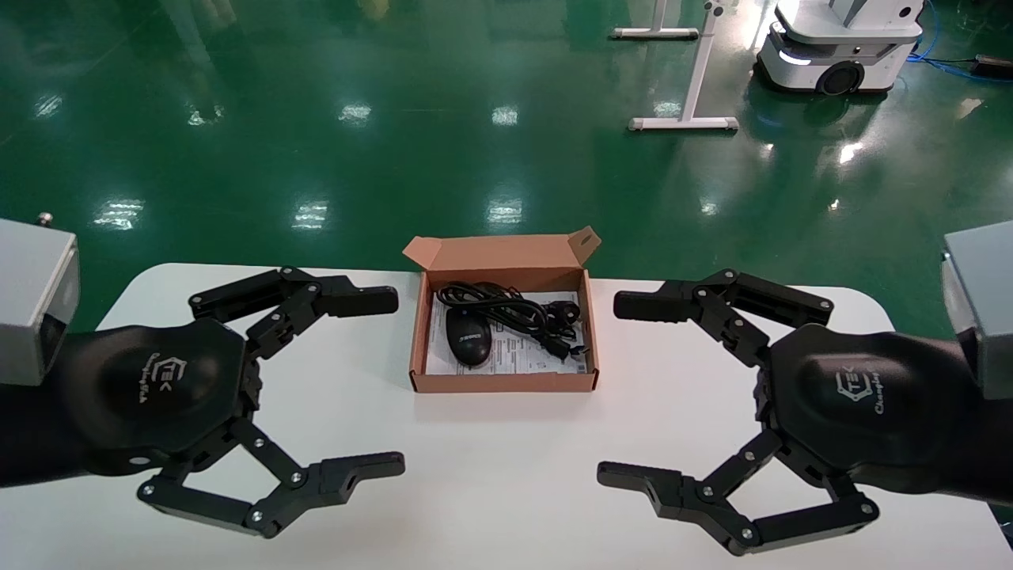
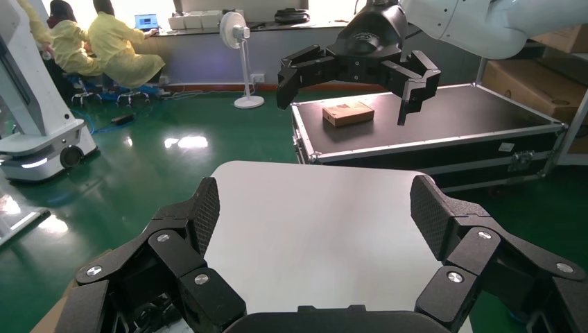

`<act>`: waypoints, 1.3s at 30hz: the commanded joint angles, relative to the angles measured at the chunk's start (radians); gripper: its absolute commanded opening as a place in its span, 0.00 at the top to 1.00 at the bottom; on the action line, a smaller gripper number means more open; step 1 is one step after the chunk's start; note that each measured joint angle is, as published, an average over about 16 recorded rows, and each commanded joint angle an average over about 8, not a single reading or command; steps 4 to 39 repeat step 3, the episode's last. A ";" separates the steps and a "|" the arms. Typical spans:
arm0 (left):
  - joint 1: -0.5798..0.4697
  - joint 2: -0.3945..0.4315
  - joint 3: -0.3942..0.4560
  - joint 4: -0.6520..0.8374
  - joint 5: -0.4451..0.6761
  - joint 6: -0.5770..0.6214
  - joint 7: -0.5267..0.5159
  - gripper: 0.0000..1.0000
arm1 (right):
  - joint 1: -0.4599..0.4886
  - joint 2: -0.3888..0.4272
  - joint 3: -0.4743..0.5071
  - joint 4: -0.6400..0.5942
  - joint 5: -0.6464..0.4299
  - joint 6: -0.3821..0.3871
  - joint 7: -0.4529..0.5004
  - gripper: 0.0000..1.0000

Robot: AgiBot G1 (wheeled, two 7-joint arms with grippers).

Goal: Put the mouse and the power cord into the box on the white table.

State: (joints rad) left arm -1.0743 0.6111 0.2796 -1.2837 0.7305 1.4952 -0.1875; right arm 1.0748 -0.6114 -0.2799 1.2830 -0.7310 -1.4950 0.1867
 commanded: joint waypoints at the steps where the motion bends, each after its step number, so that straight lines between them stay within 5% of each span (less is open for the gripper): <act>1: 0.000 0.000 0.000 0.000 0.000 0.000 0.000 0.00 | 0.000 0.000 0.000 0.000 0.000 0.000 0.000 0.00; 39: 0.000 0.000 0.000 0.000 0.000 0.000 0.000 0.00 | 0.000 0.000 0.000 0.000 0.000 0.000 0.000 0.00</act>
